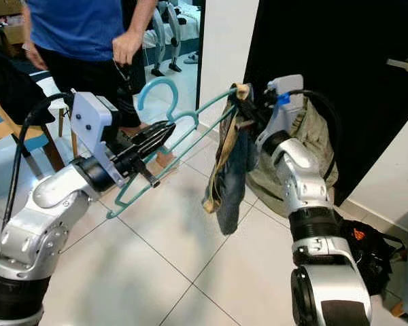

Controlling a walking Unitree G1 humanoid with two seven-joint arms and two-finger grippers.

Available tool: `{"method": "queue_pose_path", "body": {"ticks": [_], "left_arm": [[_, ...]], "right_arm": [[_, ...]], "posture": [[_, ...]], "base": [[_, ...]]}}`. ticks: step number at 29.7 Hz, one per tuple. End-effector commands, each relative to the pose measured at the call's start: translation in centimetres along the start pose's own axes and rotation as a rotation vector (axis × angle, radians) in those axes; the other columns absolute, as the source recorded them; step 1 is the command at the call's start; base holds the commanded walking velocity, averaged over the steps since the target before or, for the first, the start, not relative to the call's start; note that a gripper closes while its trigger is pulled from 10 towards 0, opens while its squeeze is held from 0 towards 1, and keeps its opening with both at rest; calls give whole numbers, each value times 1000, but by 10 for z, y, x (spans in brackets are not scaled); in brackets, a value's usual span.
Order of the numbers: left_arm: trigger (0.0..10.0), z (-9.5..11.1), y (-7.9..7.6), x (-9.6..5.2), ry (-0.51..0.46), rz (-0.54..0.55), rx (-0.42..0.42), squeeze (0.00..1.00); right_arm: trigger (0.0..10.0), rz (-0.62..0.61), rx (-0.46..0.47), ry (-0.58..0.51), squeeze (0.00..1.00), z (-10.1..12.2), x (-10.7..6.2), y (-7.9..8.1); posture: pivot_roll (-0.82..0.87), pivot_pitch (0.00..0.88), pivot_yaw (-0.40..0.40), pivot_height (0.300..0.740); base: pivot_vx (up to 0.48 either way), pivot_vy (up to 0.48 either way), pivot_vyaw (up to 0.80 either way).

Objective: Hang hanger

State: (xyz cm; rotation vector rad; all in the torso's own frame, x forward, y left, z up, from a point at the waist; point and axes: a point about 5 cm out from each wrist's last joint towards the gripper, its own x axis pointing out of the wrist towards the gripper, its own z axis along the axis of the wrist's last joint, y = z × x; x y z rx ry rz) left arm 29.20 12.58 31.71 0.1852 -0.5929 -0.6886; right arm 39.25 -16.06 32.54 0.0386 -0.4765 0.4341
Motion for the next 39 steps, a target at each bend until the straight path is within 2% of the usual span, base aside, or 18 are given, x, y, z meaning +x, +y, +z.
{"method": "queue_pose_path", "body": {"ticks": [1, 2, 4, 7, 10, 12, 17, 20, 24, 27, 30, 31, 34, 36, 37, 39], "left_arm": [[10000, 1, 1, -5, -5, 15, -7, 0], [10000, 1, 1, -5, -5, 15, -7, 0], [10000, -1, 7, -13, 17, 34, -14, 0], [10000, -1, 9, -16, 24, 38, -19, 0], [10000, -1, 13, -19, 27, 38, -33, 0], [10000, -1, 12, -18, 18, 28, -63, 0], [10000, -2, 9, -16, 11, 8, -86, 0], [10000, -3, -4, -6, -10, -53, -128, 0], [10000, -2, -10, -1, -22, -76, -144, 0], [10000, -1, -11, 0, -26, -76, -144, 0], [10000, 0, -4, -3, -22, -44, -123, 0], [10000, 0, -4, -3, -22, -44, -123, 0], [10000, 0, -1, -4, -17, -28, -115, 0], [10000, 0, -1, -4, -16, -25, -114, 0], [10000, -1, -1, -4, -15, -22, -112, 0], [10000, -1, -1, -4, -13, -19, -109, 0]], "right_arm": [[10000, -22, -20, -87, 0, 23, 1, -9], [10000, -22, -20, -87, 0, 23, 1, -9], [10000, 44, -82, -195, 0, 58, 2, -8], [10000, 106, -117, -227, 0, 71, 2, -3], [10000, 270, -163, -235, 0, 81, -3, 12], [10000, 415, -162, -206, 0, 76, -9, 30], [10000, 505, -154, -177, 0, 70, -13, 44], [10000, 655, -114, -99, 0, 44, -20, 76], [10000, 690, -111, -60, 0, 29, -22, 87], [10000, 682, -118, -40, 0, 22, -21, 87], [10000, 585, -160, 28, 0, 11, -24, 64], [10000, 585, -160, 28, 0, 11, -24, 64], [10000, 502, -215, 90, 0, -2, -29, 47], [10000, 467, -210, 104, 0, -4, -31, 43], [10000, 441, -203, 107, 1000, -5, -32, 40], [10000, 396, -188, 102, 1000, -6, -34, 37]], "posture": [[1, 187, -125, 740], [1, 187, -125, 740], [-2, 186, -124, 740], [-2, 185, -123, 740], [-1, 188, -123, 740], [-3, 188, -121, 740], [-10, 188, -119, 740], [-14, 187, -120, 740], [-13, 187, -120, 740], [-9, 187, -123, 740], [-9, 190, -126, 740], [-9, 190, -126, 740], [-11, 192, -124, 740], [-11, 192, -123, 740], [-12, 193, -121, 740], [-10, 195, -119, 740]], "base": [[0, 0, 0], [0, 0, 0], [0, 0, 0], [0, 0, 0], [0, 0, 0], [0, 0, 0], [0, 0, 0], [0, 0, 0], [0, 0, 0], [0, 0, 0], [0, 0, 0], [0, 0, 0], [0, 0, 0], [0, 0, 0], [0, 0, 0], [0, 0, 0]]}}
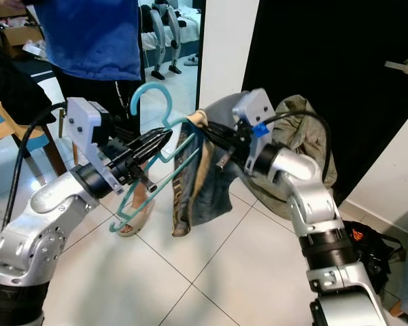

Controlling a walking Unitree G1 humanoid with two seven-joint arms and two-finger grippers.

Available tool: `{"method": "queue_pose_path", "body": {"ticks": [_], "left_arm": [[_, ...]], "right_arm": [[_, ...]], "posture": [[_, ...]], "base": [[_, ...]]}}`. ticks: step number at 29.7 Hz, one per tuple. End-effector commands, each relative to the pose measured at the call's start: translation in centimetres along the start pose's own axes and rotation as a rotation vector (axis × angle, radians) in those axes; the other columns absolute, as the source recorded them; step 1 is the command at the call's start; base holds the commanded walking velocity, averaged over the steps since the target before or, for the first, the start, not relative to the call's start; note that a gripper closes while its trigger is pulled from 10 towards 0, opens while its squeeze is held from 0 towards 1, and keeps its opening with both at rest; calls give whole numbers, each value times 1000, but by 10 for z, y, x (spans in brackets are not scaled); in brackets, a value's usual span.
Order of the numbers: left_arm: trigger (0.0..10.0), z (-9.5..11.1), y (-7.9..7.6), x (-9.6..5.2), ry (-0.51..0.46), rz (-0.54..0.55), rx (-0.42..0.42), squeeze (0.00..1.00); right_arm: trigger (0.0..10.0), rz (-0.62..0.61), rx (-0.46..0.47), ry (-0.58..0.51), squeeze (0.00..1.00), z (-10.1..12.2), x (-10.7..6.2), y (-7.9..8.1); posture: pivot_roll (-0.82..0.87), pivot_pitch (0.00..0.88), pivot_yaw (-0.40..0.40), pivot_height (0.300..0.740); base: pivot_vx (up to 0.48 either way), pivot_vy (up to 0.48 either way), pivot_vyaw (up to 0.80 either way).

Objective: Hang hanger

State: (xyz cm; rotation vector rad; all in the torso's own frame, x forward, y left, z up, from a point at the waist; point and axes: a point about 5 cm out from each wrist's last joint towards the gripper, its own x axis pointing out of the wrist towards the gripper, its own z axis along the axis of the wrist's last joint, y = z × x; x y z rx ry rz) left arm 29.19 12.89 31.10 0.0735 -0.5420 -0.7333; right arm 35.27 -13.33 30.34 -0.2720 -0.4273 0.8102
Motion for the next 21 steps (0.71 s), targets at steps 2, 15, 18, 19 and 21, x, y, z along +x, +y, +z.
{"method": "queue_pose_path", "body": {"ticks": [2, 15, 18, 19, 21], "left_arm": [[10000, 4, -1, 1, -18, -9, 18, 0], [10000, 1, 21, -44, 142, 34, 96, 0], [10000, 4, 34, -51, 152, 99, 137, 0], [10000, 4, 34, -51, 153, 103, 139, 0], [10000, 4, 33, -51, 152, 95, 135, 0]], "right_arm": [[10000, -56, 10, 5, 1000, -1, -5, -4], [10000, 36, 16, -2, 0, 16, -44, -25], [10000, 154, 34, 71, 0, 11, -61, -16], [10000, 160, 27, 91, 0, 9, -64, -15], [10000, 145, 2, 113, 0, 5, -64, -16]], "posture": [[-10, 195, -119, 740], [6, 209, -118, 740], [-1, 210, -123, 740], [-8, 210, -123, 740], [-8, 211, -123, 740]], "base": [[0, 0, 0], [0, 0, 0], [0, 0, 0], [0, 0, 0], [0, 0, 0]]}}
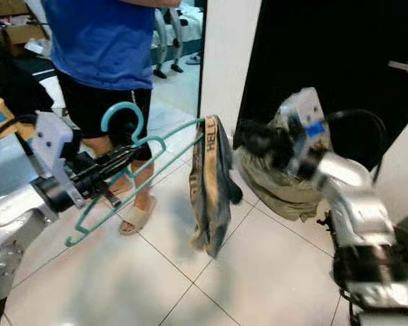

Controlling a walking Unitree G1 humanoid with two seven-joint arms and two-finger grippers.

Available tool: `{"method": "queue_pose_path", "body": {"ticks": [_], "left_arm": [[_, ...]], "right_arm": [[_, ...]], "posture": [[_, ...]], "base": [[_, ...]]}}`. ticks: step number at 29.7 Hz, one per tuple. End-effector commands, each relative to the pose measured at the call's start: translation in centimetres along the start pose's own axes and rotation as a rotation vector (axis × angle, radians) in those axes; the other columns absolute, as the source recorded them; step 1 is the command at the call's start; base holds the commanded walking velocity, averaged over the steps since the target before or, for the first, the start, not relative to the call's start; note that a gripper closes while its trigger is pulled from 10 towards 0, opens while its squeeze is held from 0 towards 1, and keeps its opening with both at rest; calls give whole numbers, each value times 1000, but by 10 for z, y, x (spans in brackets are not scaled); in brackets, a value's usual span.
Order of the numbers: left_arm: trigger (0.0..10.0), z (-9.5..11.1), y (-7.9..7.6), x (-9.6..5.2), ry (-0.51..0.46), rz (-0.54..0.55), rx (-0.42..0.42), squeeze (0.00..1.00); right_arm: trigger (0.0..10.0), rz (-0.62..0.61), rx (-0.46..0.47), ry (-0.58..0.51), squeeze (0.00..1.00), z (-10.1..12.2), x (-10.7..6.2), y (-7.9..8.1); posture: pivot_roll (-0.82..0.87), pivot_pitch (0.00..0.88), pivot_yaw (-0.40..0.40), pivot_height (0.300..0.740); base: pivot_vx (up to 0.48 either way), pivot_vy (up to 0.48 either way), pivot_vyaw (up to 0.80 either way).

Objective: Hang hanger

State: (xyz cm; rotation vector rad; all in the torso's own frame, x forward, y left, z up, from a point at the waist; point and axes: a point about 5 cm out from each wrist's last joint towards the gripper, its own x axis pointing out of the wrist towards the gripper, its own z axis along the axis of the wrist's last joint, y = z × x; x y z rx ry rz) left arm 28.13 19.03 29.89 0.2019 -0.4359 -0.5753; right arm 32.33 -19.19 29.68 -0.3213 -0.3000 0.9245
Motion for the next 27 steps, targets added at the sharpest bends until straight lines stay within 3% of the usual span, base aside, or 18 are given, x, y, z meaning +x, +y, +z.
{"method": "queue_pose_path", "body": {"ticks": [1, 6, 13, 14, 17, 24, 27], "left_arm": [[10000, 3, -3, 0, -6, -22, 22, 0], [10000, 3, -8, 0, -3, -66, 20, 0], [10000, 19, -15, 7, -58, -157, 31, 0], [10000, 28, -19, 9, -90, -211, 35, 0], [10000, 33, -20, 10, -108, -242, 32, 0], [10000, 47, -13, 11, -146, -270, 50, 0], [10000, 50, -5, 13, -154, -279, 62, 0]], "right_arm": [[10000, 12, -23, 7, 0, 1, 0, 1], [10000, -1, -39, 2, 0, 0, 5, 1], [10000, -91, -177, -16, 0, 6, 26, -11], [10000, -158, -213, -56, 0, 16, 33, -18], [10000, -208, -239, -76, 0, 21, 36, -24], [10000, -314, -337, -71, 0, 27, 27, -35], [10000, -371, -399, -68, 0, 37, 15, -49]], "posture": [[-8, 211, -123, 740], [-10, 209, -122, 740], [-13, 194, -134, 740], [-13, 186, -140, 740], [-13, 186, -140, 740], [-16, 173, -145, 740], [-25, 168, -139, 740]], "base": [[0, 0, 0], [0, 0, 0], [0, 0, 0], [0, 0, 0], [0, 0, 0], [0, 0, 0], [0, 0, 0]]}}
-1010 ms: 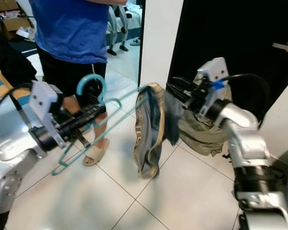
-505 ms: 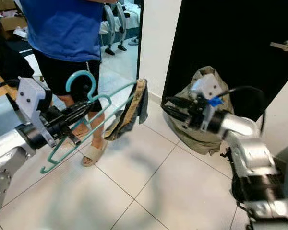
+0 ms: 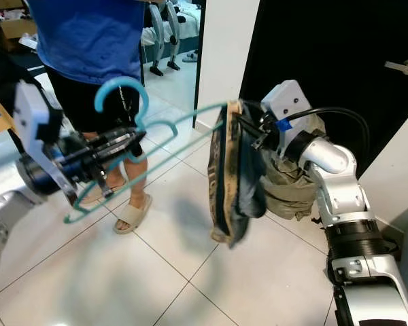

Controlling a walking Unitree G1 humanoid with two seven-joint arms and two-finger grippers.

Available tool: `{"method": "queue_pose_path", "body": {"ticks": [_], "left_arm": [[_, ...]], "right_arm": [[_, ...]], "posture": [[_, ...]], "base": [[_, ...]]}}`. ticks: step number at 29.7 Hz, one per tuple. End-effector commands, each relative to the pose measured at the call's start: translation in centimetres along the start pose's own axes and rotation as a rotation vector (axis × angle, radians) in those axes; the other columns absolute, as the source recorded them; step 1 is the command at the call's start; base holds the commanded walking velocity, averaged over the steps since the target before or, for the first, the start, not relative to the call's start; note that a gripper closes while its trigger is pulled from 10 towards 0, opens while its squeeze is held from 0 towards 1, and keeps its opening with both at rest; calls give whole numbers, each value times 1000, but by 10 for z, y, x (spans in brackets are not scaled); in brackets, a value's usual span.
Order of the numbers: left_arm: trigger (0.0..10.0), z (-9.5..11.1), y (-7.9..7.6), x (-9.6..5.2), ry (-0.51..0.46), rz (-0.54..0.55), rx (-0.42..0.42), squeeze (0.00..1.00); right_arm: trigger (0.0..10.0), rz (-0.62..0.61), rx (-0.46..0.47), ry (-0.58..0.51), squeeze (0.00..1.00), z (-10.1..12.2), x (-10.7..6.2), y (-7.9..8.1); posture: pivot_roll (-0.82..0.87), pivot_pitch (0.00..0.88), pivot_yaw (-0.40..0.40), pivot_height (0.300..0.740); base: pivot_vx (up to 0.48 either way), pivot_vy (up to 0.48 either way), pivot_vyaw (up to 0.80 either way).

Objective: Hang hanger

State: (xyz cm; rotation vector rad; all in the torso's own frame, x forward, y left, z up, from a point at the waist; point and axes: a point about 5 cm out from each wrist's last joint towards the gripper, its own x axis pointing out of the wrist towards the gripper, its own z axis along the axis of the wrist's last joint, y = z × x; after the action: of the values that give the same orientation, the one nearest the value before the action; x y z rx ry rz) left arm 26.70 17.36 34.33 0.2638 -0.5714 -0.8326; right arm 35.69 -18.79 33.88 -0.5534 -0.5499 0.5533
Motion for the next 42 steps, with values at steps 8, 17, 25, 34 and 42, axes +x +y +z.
{"method": "queue_pose_path", "body": {"ticks": [8, 17, 25, 34, 42], "left_arm": [[10000, -8, 6, -8, 37, -79, -43, 0], [10000, -17, -7, -36, 167, -170, -109, 0], [10000, -12, -11, -41, 160, -190, -131, 0], [10000, -5, -19, -39, 133, -219, -150, 0], [10000, -4, -26, -35, 110, -242, -167, 0]], "right_arm": [[10000, 45, -69, 26, 0, 11, -27, -34], [10000, 352, -135, 165, 0, -2, -58, -4], [10000, 517, -148, 182, 0, -6, -65, 11], [10000, 566, -168, 164, 0, -3, -55, 6], [10000, 581, -138, 177, 0, 2, -53, -5]], "posture": [[-37, 171, -130, 740], [-59, 203, -133, 740], [-81, 205, -140, 740], [-83, 203, -160, 740], [-108, 205, -157, 740]], "base": [[0, 0, 0], [0, 0, 0], [0, 0, 0], [0, 0, 0], [0, 0, 0]]}}
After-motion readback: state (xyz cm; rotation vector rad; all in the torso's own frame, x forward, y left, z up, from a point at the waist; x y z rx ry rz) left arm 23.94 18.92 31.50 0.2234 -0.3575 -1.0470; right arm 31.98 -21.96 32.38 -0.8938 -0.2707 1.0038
